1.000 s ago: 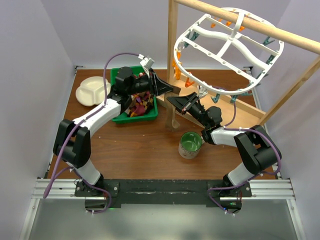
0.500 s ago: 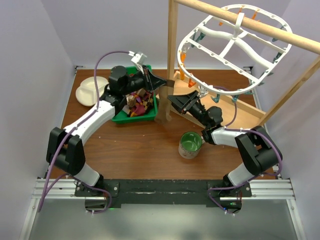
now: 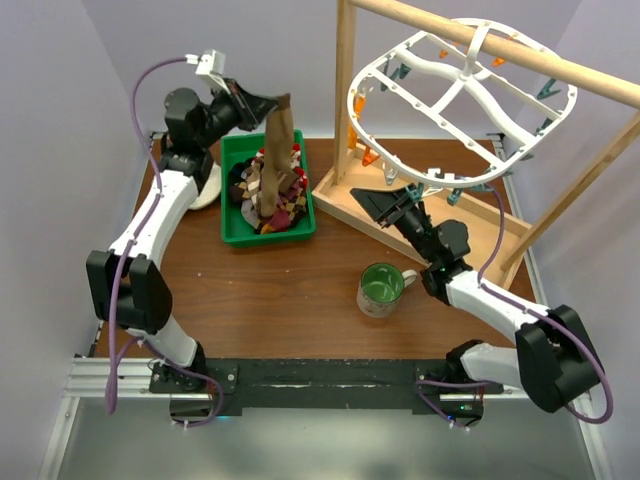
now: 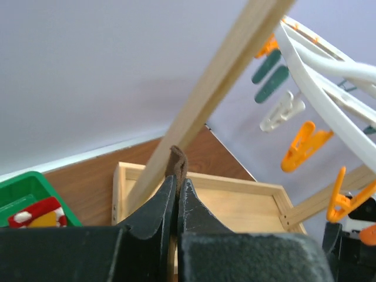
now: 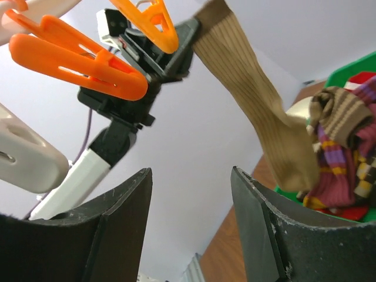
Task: Remove the socks clipped to the hanger
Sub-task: Place the sock in the bin.
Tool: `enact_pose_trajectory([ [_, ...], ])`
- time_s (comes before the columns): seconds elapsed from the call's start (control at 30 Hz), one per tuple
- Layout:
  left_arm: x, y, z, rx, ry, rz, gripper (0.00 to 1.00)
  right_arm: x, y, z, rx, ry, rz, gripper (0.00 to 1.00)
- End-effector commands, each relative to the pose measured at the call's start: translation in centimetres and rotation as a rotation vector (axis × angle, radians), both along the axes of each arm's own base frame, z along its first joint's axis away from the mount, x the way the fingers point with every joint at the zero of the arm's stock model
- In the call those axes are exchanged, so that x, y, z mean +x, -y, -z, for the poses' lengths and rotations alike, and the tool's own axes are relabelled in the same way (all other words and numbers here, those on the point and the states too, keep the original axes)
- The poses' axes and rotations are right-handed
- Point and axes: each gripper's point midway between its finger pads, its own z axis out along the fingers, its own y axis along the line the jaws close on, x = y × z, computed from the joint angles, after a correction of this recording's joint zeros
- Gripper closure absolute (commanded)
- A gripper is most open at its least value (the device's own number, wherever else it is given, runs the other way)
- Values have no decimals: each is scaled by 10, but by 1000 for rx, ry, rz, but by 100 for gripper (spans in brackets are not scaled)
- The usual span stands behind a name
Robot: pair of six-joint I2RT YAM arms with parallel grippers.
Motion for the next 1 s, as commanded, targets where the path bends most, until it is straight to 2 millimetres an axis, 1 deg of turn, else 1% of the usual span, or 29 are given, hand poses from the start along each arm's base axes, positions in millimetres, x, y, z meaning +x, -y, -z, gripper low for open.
enact_pose_trajectory([
  [0.0, 19, -19, -25, -43, 17, -2, 100, 5, 8, 12, -96, -9, 78, 40],
  [0.03, 26, -21, -20, -39, 6, -7, 100, 3, 9, 11, -103, -1, 83, 40],
  [0.07, 29, -24, -22, -36, 10, -15, 100, 3, 10, 11, -107, -1, 88, 40],
  [0.13, 40, -26, -3, -32, -40, -34, 100, 3, 11, 15, -117, -8, 92, 39],
  [0.23, 49, -29, 46, -23, -136, -65, 100, 1, 11, 16, -121, -5, 88, 39],
  [0.27, 51, -32, 77, -7, -197, -89, 100, 1, 11, 15, -122, -2, 85, 39],
  [0.33, 59, -44, 118, 10, -274, -171, 100, 0, 11, 19, -129, -10, 84, 40],
  [0.37, 56, -48, 150, 18, -345, -203, 100, -1, 11, 19, -129, -10, 82, 40],
  [0.4, 60, -56, 175, 27, -397, -256, 100, -2, 11, 22, -133, -14, 82, 40],
  [0.43, 57, -60, 202, 40, -457, -281, 100, -1, 11, 23, -135, -15, 84, 39],
  [0.47, 59, -69, 220, 49, -500, -344, 100, -2, 11, 24, -137, -17, 83, 39],
  [0.5, 58, -73, 248, 67, -562, -373, 100, -2, 11, 26, -142, -23, 81, 39],
  [0.53, 53, -76, 268, 77, -601, -386, 100, -2, 11, 25, -141, -21, 80, 39],
  [0.57, 53, -76, 279, 75, -619, -390, 100, -2, 11, 24, -141, -18, 80, 39],
  [0.6, 51, -75, 303, 88, -668, -390, 100, -2, 11, 25, -143, -18, 81, 39],
  [0.7, 47, -77, 335, 93, -735, -410, 100, -2, 10, 25, -144, -17, 78, 40],
  [0.8, 46, -79, 346, 105, -758, -424, 100, -2, 10, 25, -146, -17, 75, 39],
  [0.87, 47, -81, 341, 109, -746, -436, 100, -2, 10, 24, -152, -12, 79, 39],
  [0.9, 48, -82, 333, 104, -731, -439, 100, -1, 10, 25, -154, -18, 82, 39],
  [0.97, 49, -83, 325, 108, -717, -445, 100, -1, 10, 25, -156, -17, 82, 39],
])
